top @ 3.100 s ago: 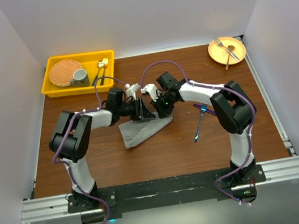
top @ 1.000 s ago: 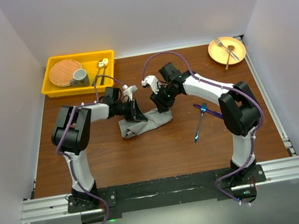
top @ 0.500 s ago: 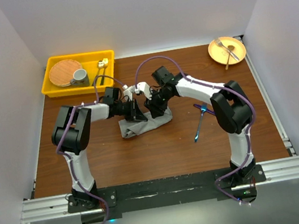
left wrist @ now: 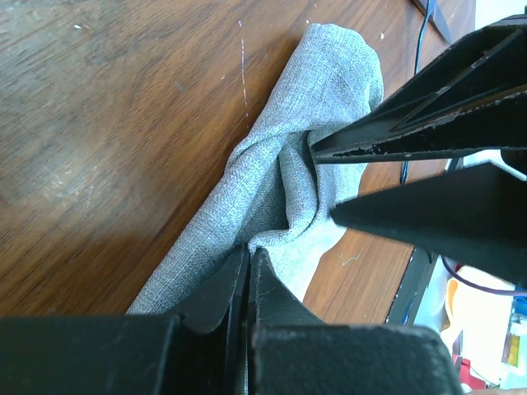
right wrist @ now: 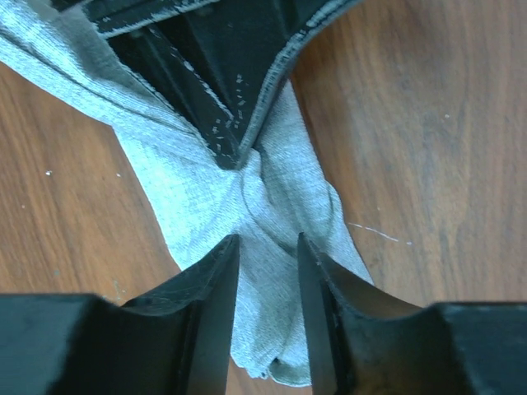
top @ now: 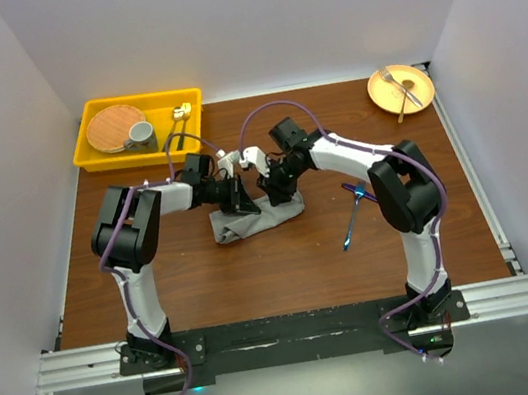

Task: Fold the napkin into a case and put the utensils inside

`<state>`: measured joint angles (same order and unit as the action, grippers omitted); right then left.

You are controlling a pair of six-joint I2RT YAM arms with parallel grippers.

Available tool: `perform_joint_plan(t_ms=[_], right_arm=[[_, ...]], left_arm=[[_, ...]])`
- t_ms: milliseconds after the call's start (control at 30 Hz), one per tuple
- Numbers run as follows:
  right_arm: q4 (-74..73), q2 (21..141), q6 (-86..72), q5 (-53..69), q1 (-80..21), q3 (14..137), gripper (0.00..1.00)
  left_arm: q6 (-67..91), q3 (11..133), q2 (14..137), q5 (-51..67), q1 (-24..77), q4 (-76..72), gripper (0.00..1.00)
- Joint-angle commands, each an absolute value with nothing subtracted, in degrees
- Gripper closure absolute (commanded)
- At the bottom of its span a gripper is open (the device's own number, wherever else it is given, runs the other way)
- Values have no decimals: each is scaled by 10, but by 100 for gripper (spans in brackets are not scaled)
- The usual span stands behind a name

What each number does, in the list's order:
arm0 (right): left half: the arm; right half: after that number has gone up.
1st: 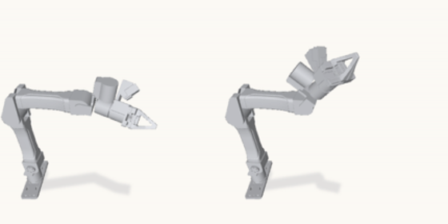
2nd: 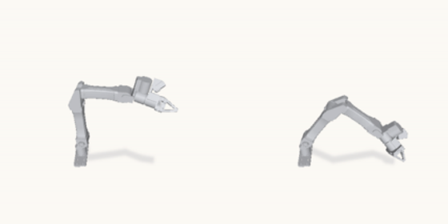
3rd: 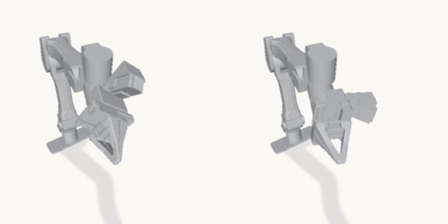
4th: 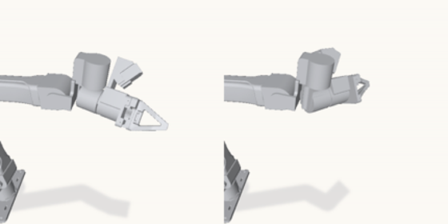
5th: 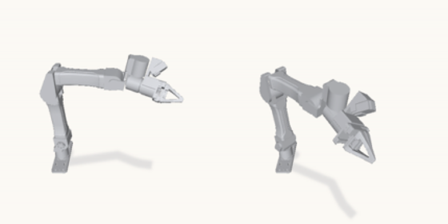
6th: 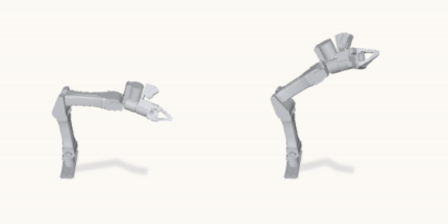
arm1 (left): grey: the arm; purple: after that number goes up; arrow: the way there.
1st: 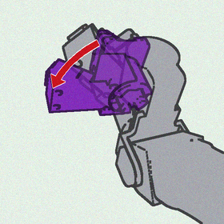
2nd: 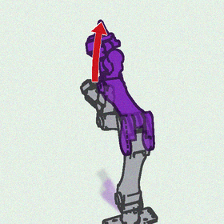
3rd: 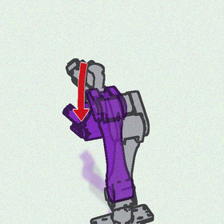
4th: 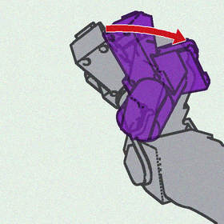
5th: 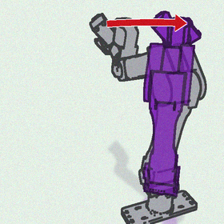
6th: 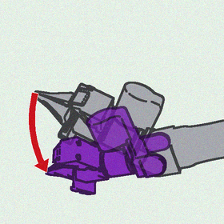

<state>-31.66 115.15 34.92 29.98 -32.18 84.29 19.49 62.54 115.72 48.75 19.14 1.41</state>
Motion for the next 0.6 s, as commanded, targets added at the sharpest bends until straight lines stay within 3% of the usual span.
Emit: perform_joint_plan(t_ms=[0, 367, 500, 567], right_arm=[[-301, 1160, 364, 302, -316, 858, 67], [-328, 1175, 382, 305, -316, 873, 59], [-332, 1179, 385, 308, -317, 879, 76], [-337, 1179, 388, 313, -317, 886, 92]], left_arm=[[181, 613, 1180, 441, 190, 36, 100], [185, 613, 1181, 443, 191, 32, 100], [186, 611, 1182, 443, 191, 29, 100], [187, 611, 1182, 444, 191, 28, 100]])
